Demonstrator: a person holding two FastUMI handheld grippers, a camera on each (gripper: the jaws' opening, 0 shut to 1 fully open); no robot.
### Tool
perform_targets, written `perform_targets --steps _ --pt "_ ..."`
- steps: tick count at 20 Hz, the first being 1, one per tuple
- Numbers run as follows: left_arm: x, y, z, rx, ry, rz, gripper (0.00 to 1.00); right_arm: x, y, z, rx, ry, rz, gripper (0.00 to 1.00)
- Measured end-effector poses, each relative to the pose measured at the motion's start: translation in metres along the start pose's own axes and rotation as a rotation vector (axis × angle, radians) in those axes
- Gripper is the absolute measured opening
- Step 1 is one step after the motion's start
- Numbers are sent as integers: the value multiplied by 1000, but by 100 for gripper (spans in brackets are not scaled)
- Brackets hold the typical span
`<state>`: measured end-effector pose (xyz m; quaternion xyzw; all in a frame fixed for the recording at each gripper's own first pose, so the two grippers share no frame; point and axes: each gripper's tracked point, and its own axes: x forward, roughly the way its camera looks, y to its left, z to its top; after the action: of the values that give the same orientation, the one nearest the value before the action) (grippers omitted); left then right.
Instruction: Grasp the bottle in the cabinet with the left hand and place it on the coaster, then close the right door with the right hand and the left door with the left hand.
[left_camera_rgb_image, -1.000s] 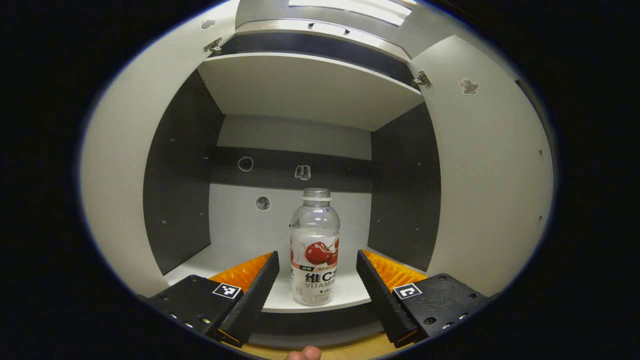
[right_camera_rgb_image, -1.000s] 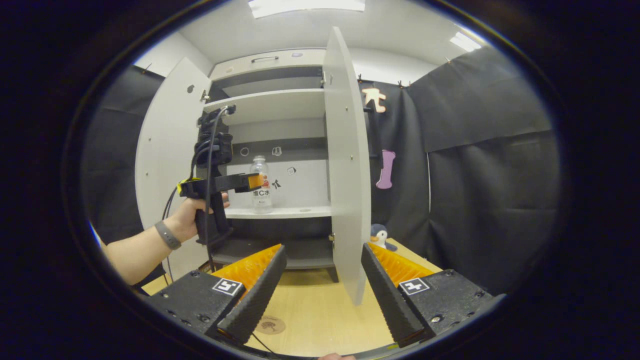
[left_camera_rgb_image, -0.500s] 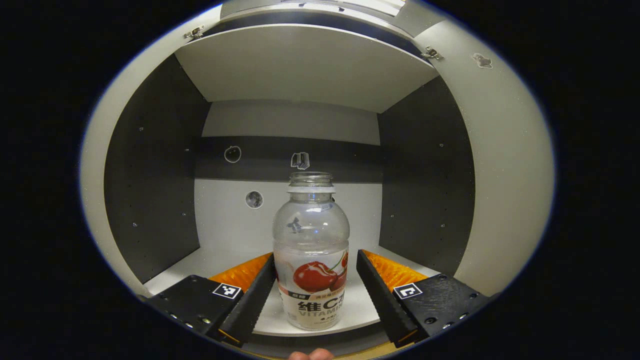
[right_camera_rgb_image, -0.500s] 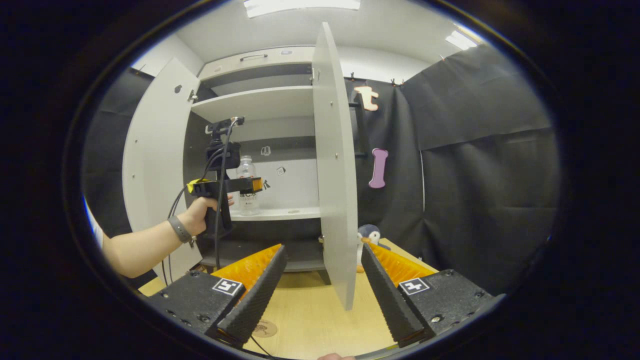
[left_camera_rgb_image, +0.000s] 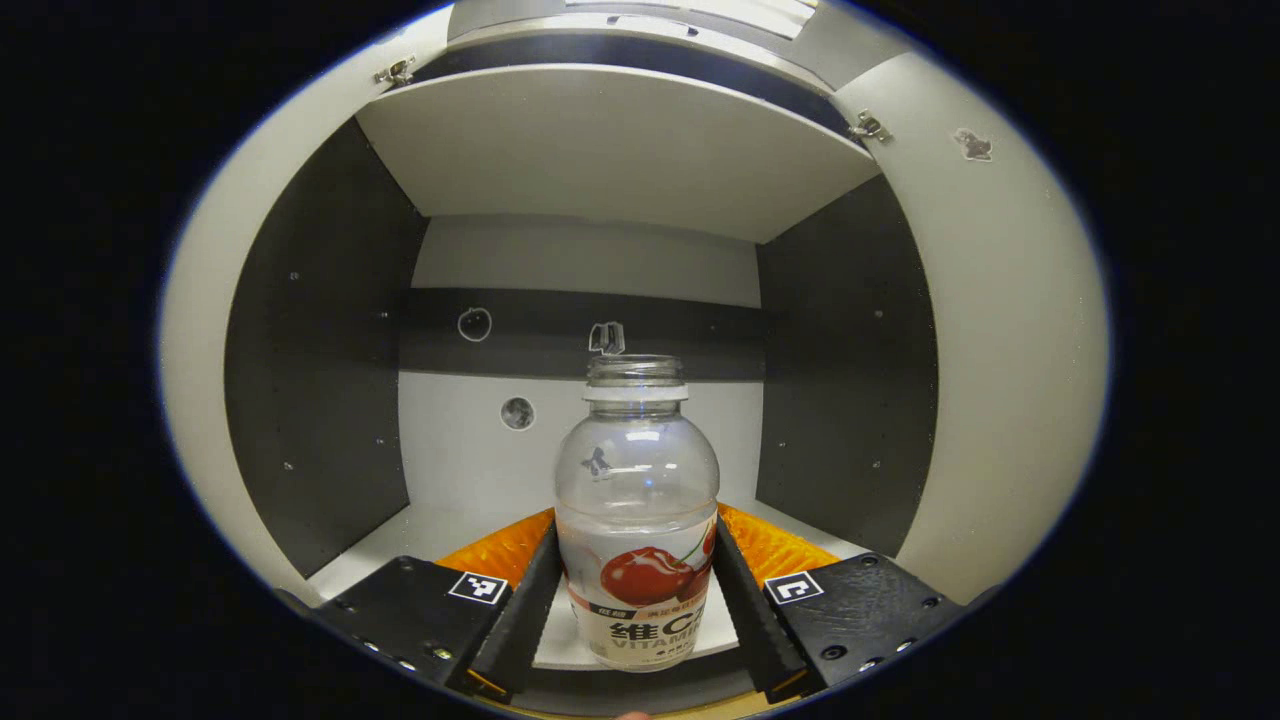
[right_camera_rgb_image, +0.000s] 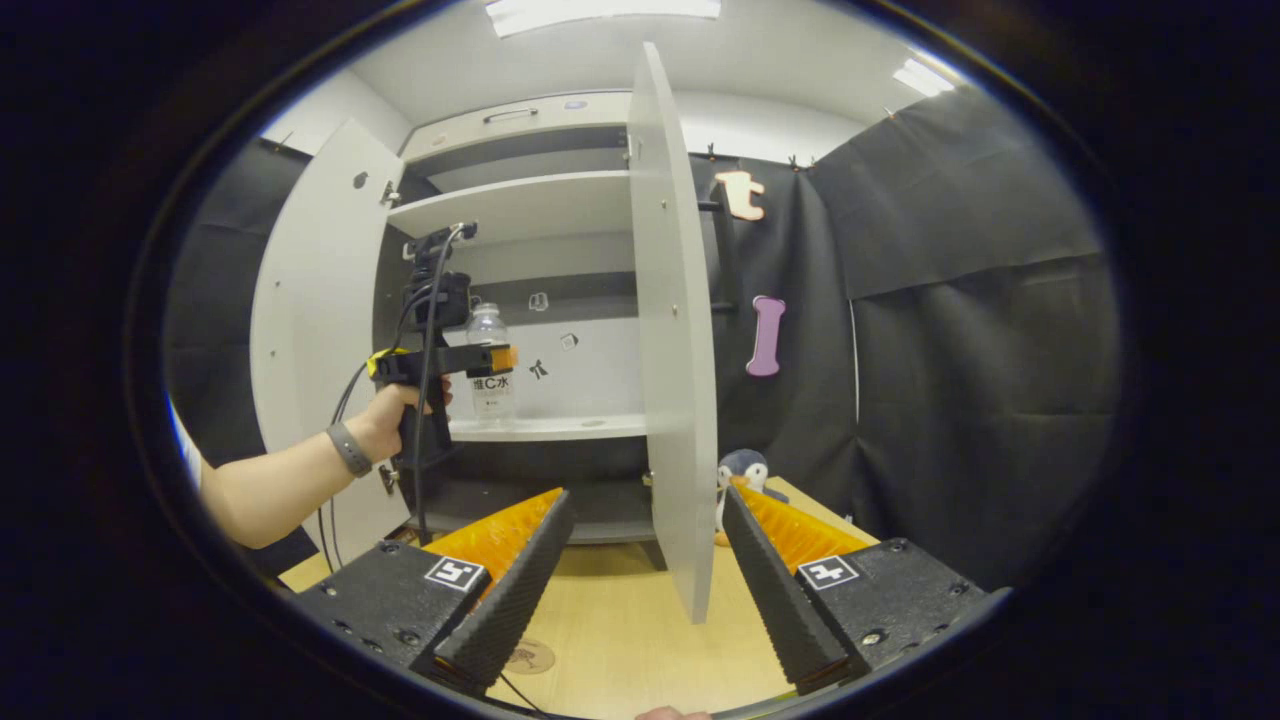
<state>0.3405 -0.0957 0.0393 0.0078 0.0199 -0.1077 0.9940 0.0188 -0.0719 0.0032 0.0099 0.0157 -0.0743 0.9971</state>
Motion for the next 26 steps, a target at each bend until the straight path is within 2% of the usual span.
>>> perform_targets --steps 1,2,6,12,15,17,22,26 --pt "-14 -4 0 0 -3 -13 82 -1 2 2 -4 -6 9 99" --pt "-30 -10 0 -4 -3 -30 78 -1 5 4 -7 -11 21 99" --pt "-96 -31 -27 -21 0 -57 78 -1 12 15 -22 -36 63 99" --pt "-185 -59 -134 11 52 -45 78 -5 8 35 -1 -64 70 99" --pt "-216 -89 -187 39 72 -94 78 -7 2 39 -21 -56 59 99" --pt "-232 -93 -213 44 80 -72 78 -9 1 41 -19 -55 62 99" --pt "-252 -77 -267 -33 121 72 78 -15 -4 39 -37 -22 58 99" --pt "-254 -70 -291 -76 139 87 78 -17 -12 35 -83 4 28 99"
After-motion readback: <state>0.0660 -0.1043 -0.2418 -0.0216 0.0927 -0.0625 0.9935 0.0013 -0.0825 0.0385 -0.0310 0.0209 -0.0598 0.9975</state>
